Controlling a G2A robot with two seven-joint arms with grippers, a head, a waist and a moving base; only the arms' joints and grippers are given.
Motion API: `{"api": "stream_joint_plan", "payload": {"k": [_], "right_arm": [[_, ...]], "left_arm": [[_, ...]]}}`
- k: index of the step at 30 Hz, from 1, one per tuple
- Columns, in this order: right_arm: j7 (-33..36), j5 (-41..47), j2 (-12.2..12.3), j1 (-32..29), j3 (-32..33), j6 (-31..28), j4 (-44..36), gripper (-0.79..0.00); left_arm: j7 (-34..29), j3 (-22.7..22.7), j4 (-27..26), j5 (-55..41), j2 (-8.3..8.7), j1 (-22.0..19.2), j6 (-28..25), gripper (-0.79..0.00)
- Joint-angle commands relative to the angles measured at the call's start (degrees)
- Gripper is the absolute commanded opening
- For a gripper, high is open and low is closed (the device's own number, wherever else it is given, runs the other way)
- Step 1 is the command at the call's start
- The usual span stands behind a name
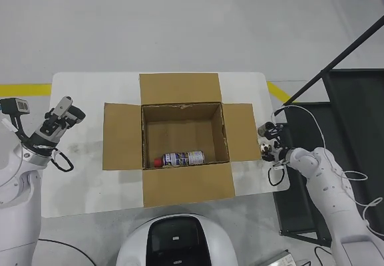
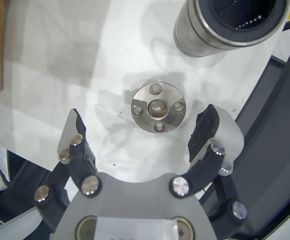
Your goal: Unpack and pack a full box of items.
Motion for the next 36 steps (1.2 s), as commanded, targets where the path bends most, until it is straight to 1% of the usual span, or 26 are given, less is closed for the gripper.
{"api": "stream_joint_plan", "payload": {"k": [1,2,5,6,8,9,10,11,12,14,15,18,21,26,30,36], "right_arm": [[-0.34,-0.25,-0.09,0.75,-0.56,0.32,1.04,-0.031],[-0.66,-0.46,-0.14,1.1,-0.88,0.53,1.5,-0.037],[-1.61,-0.92,-0.29,2.07,-1.64,1.46,2.92,-0.095],[-1.91,-1.16,-0.33,2.36,-1.85,2.03,3.33,-0.142],[-2.27,-1.51,-0.42,2.85,-2.35,2.55,3.98,-0.209],[-2.4,-1.62,-0.44,3.09,-2.55,2.7,4.31,-0.277],[-2.51,-1.83,-0.47,3.34,-2.74,3.05,4.67,-0.394],[-2.66,-1.95,-0.51,3.57,-2.96,3.35,4.99,-0.449],[-2.86,-1.98,-0.55,3.77,-3.14,3.49,5.26,-0.526],[-3.27,-2.13,-0.59,4.03,-3.36,4.1,5.74,-0.748],[-3.51,-2.19,-0.59,4.08,-3.44,4.27,5.87,-0.785],[-4.83,-2.47,-0.48,3.74,-3.28,4.93,5.82,-0.785],[-6.29,-2.53,-0.07,2.24,-2.37,4.3,4.58,-0.785],[-7.82,-3.12,1.15,-2.27,0.82,3.18,-0.87,-0.785],[-8.5,-2.82,2.37,-8.25,5.22,2.45,-9.8,-0.785],[-6.69,-0.23,3.69,-19.23,12.57,1.22,-28.61,-0.785]], "left_arm": [[0.0,0.0,0.0,0.0,0.0,0.0,0.0,0.0],[0.0,0.0,0.0,0.0,0.0,0.0,0.0,0.0],[0.0,0.0,0.0,0.0,0.0,0.0,0.0,0.0],[0.0,0.0,0.0,0.0,0.0,0.0,0.0,0.0],[0.0,0.0,0.0,0.0,0.0,0.0,0.0,0.0],[0.0,0.0,0.0,0.0,0.0,0.0,0.0,0.0],[0.0,0.0,0.0,0.0,0.0,0.0,0.0,0.0],[0.0,0.0,0.0,0.0,0.0,0.0,0.0,0.0],[0.0,0.0,0.0,0.0,0.0,0.0,0.0,0.0],[0.0,0.0,0.0,0.0,0.0,0.0,0.0,0.0],[0.0,0.0,0.0,0.0,0.0,0.0,0.0,0.0],[0.0,0.0,0.0,0.0,0.0,0.0,0.0,0.0],[0.0,0.0,0.0,0.0,0.0,0.0,0.0,0.0],[0.0,0.0,0.0,0.0,0.0,0.0,0.0,0.0],[0.0,0.0,0.0,0.0,0.0,0.0,0.0,0.0],[0.0,0.0,0.0,0.0,0.0,0.0,0.0,0.0]]}}
